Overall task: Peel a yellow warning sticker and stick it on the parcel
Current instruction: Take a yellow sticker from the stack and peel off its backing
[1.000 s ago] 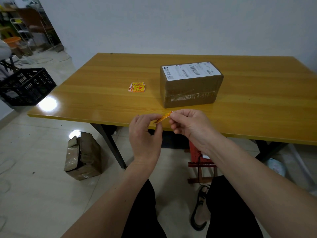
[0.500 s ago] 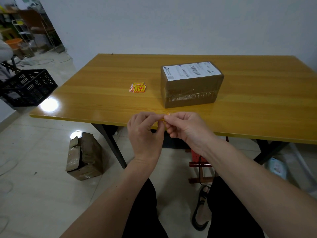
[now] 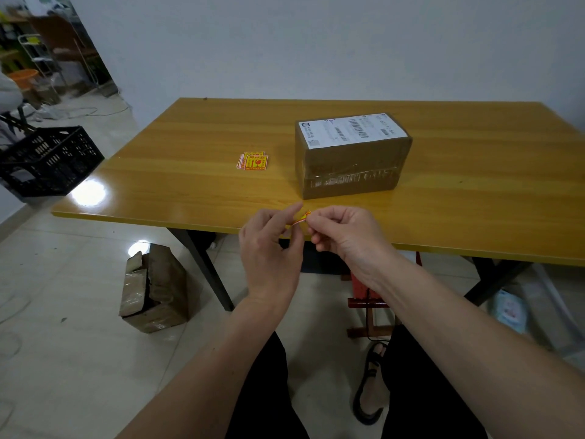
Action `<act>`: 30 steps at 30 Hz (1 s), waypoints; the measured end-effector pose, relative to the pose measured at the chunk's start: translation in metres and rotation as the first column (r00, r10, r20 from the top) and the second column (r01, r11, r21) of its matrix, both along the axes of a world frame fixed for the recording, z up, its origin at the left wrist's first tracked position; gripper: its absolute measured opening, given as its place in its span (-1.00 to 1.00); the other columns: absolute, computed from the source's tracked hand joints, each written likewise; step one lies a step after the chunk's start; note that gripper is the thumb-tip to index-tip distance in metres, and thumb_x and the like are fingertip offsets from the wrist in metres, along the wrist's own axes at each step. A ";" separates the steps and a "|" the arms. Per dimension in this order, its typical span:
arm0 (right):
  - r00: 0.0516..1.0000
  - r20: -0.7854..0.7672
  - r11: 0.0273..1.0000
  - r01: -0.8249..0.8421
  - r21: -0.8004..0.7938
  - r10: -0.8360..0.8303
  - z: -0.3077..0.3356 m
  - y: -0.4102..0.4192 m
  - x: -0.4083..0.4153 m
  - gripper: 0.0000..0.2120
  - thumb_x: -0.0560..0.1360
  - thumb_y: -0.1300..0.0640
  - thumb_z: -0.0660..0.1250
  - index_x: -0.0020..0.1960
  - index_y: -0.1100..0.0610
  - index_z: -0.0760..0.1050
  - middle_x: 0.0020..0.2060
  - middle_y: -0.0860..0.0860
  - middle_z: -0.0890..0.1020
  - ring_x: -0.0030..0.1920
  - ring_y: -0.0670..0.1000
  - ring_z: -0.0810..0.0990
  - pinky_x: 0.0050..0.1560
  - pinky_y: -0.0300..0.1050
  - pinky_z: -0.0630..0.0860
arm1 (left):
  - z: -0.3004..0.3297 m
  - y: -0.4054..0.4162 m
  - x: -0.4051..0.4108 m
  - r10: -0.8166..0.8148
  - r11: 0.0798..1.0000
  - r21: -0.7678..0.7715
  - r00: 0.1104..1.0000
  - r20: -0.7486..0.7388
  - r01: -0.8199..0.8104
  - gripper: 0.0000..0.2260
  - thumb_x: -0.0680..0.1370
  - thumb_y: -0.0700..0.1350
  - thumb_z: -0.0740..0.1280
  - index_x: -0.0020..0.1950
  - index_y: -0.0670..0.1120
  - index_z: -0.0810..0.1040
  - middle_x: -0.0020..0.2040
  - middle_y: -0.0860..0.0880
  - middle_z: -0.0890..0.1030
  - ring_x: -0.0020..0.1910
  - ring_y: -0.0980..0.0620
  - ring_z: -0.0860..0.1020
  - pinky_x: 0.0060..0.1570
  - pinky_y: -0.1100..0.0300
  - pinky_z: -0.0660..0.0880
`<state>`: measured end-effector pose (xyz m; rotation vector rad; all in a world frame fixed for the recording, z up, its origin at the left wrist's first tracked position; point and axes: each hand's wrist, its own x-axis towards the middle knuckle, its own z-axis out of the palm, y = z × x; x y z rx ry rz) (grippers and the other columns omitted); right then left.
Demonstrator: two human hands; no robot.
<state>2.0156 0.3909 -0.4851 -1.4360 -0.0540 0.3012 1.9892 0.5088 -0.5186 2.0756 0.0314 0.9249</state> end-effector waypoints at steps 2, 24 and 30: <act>1.000 0.011 1.000 0.008 0.003 -0.008 0.001 0.000 0.000 -0.88 0.47 0.28 0.36 -0.24 0.19 0.60 -0.37 0.05 0.60 -0.37 -0.06 0.52 -0.35 -0.24 0.49 | 0.000 -0.001 -0.001 -0.017 1.000 -0.001 1.000 0.007 0.017 -0.76 0.42 -0.17 0.37 0.03 0.09 0.61 -0.25 0.01 0.54 -0.25 -0.02 0.50 -0.13 -0.15 0.51; 0.999 0.005 0.998 0.036 0.045 -0.036 -0.004 0.000 0.000 -0.97 0.42 0.27 0.42 -0.20 0.22 0.61 -0.38 0.06 0.59 -0.33 -0.05 0.52 -0.30 -0.24 0.51 | 0.002 -0.008 -0.005 -0.009 0.995 -0.098 0.999 -0.043 0.004 -0.80 0.43 -0.20 0.42 -0.04 0.08 0.66 -0.32 0.12 0.42 -0.27 0.00 0.49 -0.08 -0.17 0.50; 0.999 -0.008 0.997 0.054 0.053 -0.054 -0.004 0.000 0.001 -0.93 0.41 0.29 0.43 -0.13 0.30 0.61 -0.35 0.08 0.60 -0.33 -0.05 0.53 -0.29 -0.23 0.51 | 0.002 -0.010 -0.005 -0.025 0.988 -0.155 0.998 -0.065 0.014 -0.81 0.44 -0.18 0.42 -0.05 0.10 0.65 -0.29 -0.01 0.50 -0.24 -0.01 0.49 -0.06 -0.16 0.50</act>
